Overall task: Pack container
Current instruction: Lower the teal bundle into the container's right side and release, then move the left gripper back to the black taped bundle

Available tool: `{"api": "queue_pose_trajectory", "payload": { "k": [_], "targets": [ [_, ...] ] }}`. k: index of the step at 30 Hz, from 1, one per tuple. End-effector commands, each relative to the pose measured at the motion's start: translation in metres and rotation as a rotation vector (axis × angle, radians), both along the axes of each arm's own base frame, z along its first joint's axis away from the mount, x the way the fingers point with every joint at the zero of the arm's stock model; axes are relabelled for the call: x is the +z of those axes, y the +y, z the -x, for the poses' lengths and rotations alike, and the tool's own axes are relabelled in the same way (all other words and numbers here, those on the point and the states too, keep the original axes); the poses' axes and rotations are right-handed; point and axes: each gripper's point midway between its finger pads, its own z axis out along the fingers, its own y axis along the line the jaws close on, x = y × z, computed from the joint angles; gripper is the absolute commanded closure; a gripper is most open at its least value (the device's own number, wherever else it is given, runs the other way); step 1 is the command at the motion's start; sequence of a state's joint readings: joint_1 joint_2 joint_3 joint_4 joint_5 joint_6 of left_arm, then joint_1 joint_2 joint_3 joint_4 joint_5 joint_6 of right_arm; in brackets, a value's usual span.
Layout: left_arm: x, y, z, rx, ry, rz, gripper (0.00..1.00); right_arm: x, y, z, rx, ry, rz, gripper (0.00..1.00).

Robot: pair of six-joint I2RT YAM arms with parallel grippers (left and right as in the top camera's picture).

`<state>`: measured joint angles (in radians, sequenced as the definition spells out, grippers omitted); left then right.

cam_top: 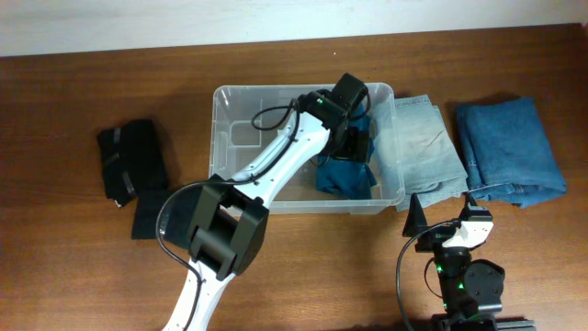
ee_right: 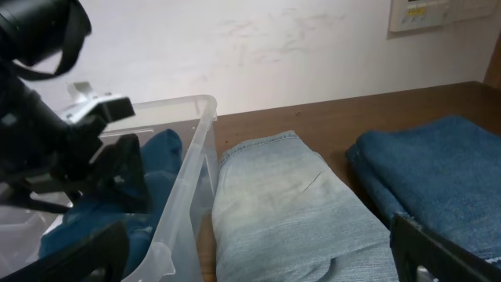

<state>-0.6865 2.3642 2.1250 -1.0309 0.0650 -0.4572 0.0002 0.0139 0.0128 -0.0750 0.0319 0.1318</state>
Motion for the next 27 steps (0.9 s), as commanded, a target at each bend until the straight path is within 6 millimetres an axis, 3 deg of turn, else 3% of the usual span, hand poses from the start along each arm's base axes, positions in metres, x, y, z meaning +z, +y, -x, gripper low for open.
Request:
{"api": "queue_pose_trajectory", "payload": {
  "k": [1, 8, 12, 19, 24, 27],
  "targets": [
    [0.025, 0.008, -0.021, -0.022, -0.088, -0.017, 0.01, -0.003, 0.002, 0.000, 0.009, 0.003, -0.007, 0.02],
    [0.034, 0.024, -0.034, 0.009, -0.158, -0.098, 0.01, -0.003, 0.002, 0.000, 0.008, 0.003, -0.007, 0.02],
    [0.049, 0.035, -0.039, 0.031, -0.164, -0.105, 0.01, -0.003, 0.002, 0.000, 0.008, 0.003, -0.007, 0.02],
    [0.123, 0.070, -0.049, 0.096, -0.209, -0.069, 0.01, -0.003, 0.002, 0.000, 0.008, 0.003, -0.007, 0.02],
    [0.172, 0.119, -0.052, 0.179, -0.237, -0.060, 0.01, -0.003, 0.002, 0.000, 0.008, 0.002, -0.007, 0.02],
    [0.184, 0.158, -0.058, 0.254, -0.232, -0.070, 0.01, -0.003, 0.002, 0.000, 0.009, 0.003, -0.007, 0.02]
  ]
}}
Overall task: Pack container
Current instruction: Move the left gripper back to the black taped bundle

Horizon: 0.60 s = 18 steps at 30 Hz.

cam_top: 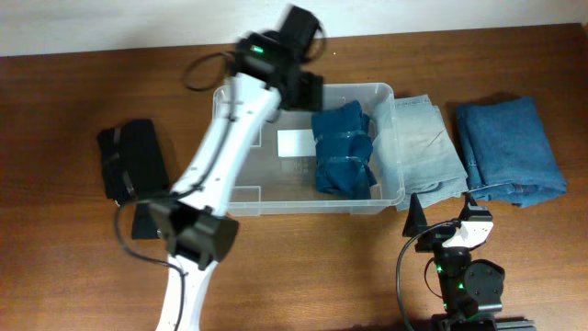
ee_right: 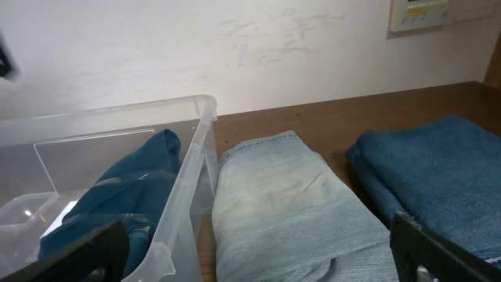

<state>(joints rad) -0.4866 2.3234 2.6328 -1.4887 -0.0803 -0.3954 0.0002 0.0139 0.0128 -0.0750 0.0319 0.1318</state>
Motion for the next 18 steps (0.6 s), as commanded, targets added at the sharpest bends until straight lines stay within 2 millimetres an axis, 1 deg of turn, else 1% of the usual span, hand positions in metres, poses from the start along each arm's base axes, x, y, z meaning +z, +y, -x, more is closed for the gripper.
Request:
{"api": "queue_pose_trajectory", "payload": {
  "k": [1, 6, 9, 12, 15, 18],
  "targets": [
    [0.038, 0.051, -0.009, 0.086, -0.065, 0.005, 0.01, -0.003, 0.002, 0.000, 0.009, 0.003, -0.007, 0.02],
    [0.028, 0.129, -0.009, 0.238, 0.026, -0.030, 0.01, -0.003, 0.002, 0.000, 0.008, 0.003, -0.007, 0.02],
    [0.025, 0.171, -0.006, 0.323, 0.066, -0.042, 0.01, -0.003, 0.002, 0.000, 0.008, 0.003, -0.007, 0.02],
    [0.022, 0.205, -0.003, 0.395, 0.097, -0.048, 0.01, -0.003, 0.002, 0.000, 0.008, 0.003, -0.007, 0.02],
    [0.021, 0.233, -0.003, 0.442, 0.102, -0.051, 0.00, -0.003, 0.002, 0.000, 0.009, 0.003, -0.007, 0.02],
    [0.017, 0.253, -0.001, 0.484, 0.118, -0.053, 0.01, -0.003, 0.002, 0.000, 0.009, 0.003, -0.007, 0.02]
  ]
}}
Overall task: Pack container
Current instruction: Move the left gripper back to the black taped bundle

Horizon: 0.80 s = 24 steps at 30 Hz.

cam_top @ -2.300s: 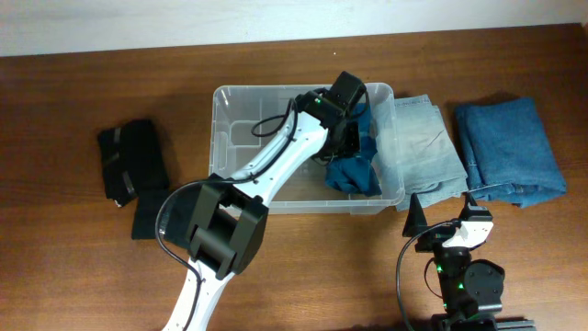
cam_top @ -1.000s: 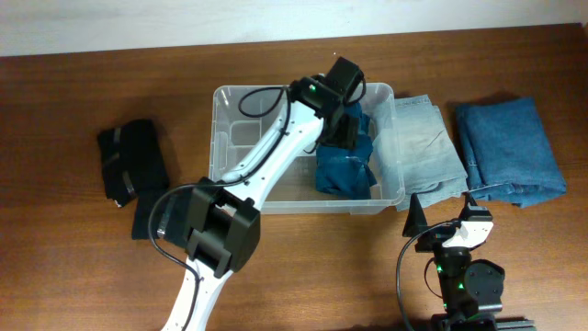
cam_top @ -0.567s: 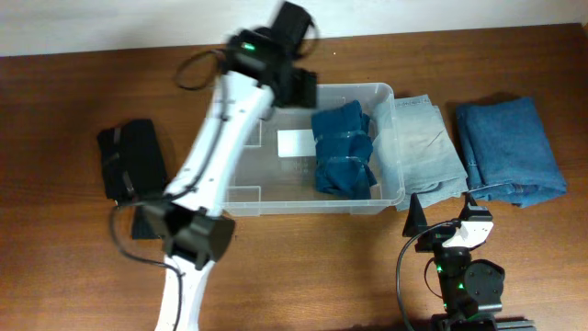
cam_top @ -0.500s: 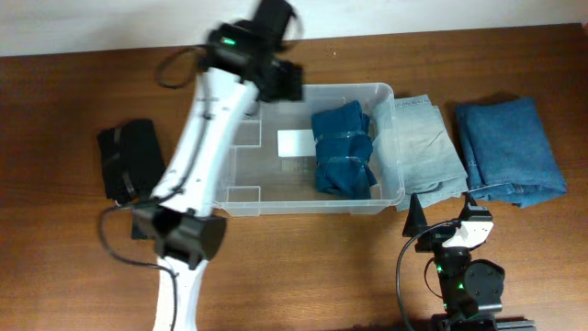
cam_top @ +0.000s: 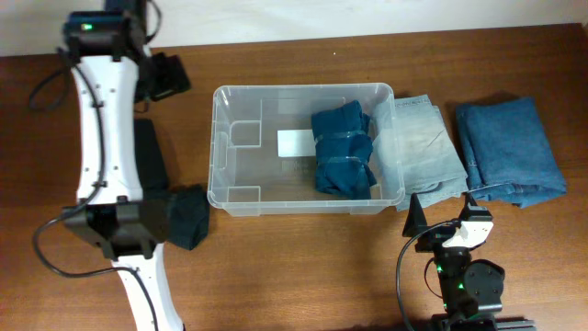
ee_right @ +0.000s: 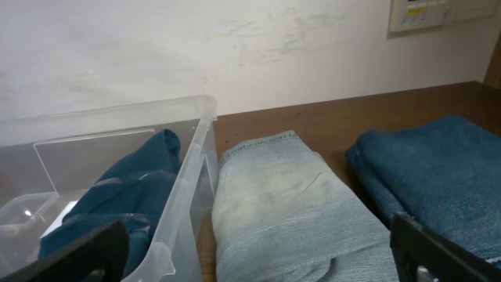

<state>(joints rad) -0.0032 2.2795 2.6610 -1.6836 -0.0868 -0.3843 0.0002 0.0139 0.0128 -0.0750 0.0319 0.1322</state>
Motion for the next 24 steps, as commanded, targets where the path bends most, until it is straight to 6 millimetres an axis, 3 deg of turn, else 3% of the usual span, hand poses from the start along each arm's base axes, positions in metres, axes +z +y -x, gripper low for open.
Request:
{"api": "queue_pose_trajectory", "payload": {
  "k": [1, 11, 24],
  "targets": [
    [0.002, 0.018, 0.006, 0.019, 0.009, -0.013, 0.01, -0.003, 0.002, 0.000, 0.008, 0.003, -0.007, 0.02],
    [-0.040, 0.046, 0.021, 0.061, 0.159, -0.115, 0.01, -0.003, 0.002, 0.000, 0.008, 0.003, -0.007, 0.01],
    [-0.107, 0.055, 0.006, 0.076, 0.183, -0.141, 0.01, -0.003, 0.002, 0.000, 0.008, 0.003, -0.007, 0.02]
  ]
}}
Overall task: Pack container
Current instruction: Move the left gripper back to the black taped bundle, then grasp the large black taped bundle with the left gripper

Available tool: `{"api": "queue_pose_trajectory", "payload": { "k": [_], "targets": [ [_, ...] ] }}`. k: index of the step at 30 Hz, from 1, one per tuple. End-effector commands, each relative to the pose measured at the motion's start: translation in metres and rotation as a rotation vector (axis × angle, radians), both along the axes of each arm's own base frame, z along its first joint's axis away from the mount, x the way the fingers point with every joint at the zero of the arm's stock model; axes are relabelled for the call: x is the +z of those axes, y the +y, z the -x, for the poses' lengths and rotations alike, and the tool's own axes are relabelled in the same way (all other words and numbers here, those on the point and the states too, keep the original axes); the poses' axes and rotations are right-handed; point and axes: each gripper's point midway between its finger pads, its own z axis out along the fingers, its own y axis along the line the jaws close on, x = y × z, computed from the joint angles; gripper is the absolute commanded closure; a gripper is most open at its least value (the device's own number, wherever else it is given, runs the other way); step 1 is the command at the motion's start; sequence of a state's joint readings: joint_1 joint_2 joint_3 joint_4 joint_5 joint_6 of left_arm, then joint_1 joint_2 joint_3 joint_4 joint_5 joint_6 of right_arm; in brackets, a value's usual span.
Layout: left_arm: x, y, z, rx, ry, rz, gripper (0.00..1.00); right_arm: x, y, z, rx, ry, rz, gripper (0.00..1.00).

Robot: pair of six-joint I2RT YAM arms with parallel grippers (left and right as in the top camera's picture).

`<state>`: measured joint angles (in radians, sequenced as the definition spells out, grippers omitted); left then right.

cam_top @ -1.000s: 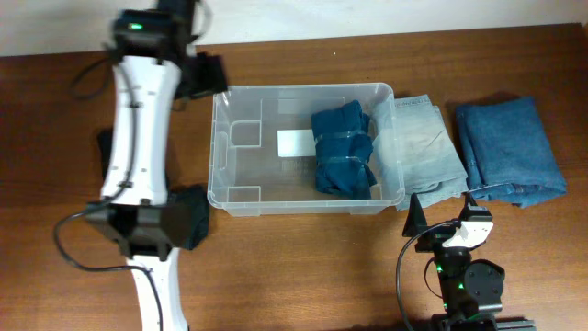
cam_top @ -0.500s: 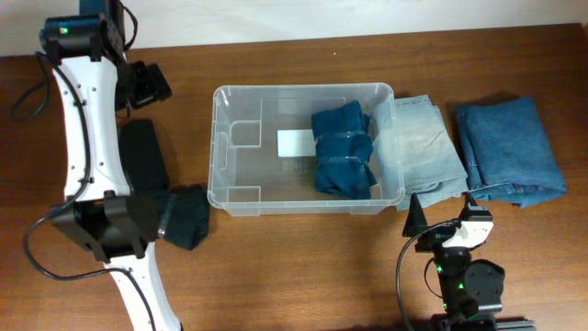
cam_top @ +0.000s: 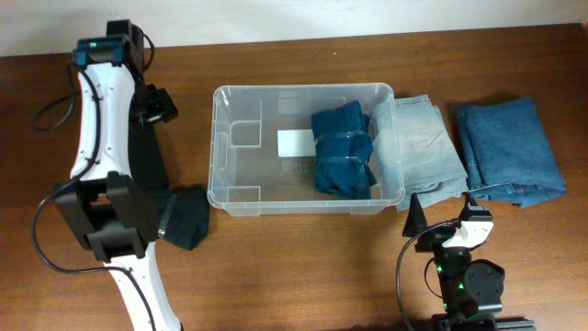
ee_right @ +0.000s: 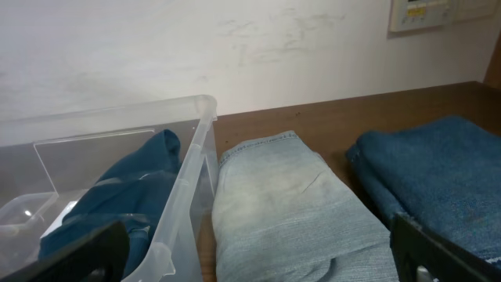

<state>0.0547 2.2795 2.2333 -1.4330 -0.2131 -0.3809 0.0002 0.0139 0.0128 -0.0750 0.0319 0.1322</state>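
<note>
A clear plastic container stands mid-table with a folded dark teal garment lying in its right half, also seen in the right wrist view. Folded light blue jeans lie against the container's right wall. A folded darker blue garment lies further right. A black garment lies left of the container. My left gripper hovers open at that garment's far end. My right gripper stands wide open near the front edge, facing the light jeans, with nothing between its fingers.
A white label lies on the container's floor. A dark bundle sits beside the left arm's lower joint, in front of the container's left corner. A wall with a white panel stands behind the table.
My left gripper has come a little nearer and now sits over the far end of the black garment. The right arm and all the clothes are where they were.
My left gripper was inside the container at the dark teal garment. Then it was up over the container's back edge, with the garment left lying inside. Then it was out left of the container, and now it is over the black garment.
</note>
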Motion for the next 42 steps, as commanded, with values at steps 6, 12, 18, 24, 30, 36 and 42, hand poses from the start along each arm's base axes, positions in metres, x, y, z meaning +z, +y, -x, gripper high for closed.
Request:
{"api": "queue_pose_trajectory", "payload": {
  "k": [6, 12, 18, 24, 30, 36, 42],
  "targets": [
    [-0.026, 0.007, -0.002, -0.003, -0.007, -0.021, 0.01, -0.003, 0.002, 0.000, 0.008, 0.003, -0.007, 0.02],
    [-0.026, 0.024, 0.001, 0.037, -0.004, -0.009, 0.00, -0.003, 0.002, 0.000, 0.008, 0.003, -0.007, 0.02],
    [-0.027, 0.066, 0.017, 0.134, 0.018, 0.009, 0.01, -0.003, 0.002, 0.000, 0.009, 0.003, -0.007, 0.02],
    [-0.032, 0.092, 0.032, 0.146, 0.013, 0.186, 0.01, -0.003, 0.002, 0.000, 0.009, 0.003, -0.007, 0.02],
    [-0.049, 0.096, 0.040, 0.050, 0.004, 0.322, 0.01, -0.003, 0.002, 0.000, 0.008, 0.003, -0.007, 0.02],
    [-0.083, 0.094, 0.051, 0.047, 0.032, 0.350, 0.01, -0.003, 0.002, 0.000, 0.008, 0.003, -0.007, 0.02],
    [-0.112, 0.093, 0.058, 0.054, 0.032, 0.351, 0.01, -0.003, 0.002, 0.000, 0.009, 0.003, -0.007, 0.02]
  ]
}}
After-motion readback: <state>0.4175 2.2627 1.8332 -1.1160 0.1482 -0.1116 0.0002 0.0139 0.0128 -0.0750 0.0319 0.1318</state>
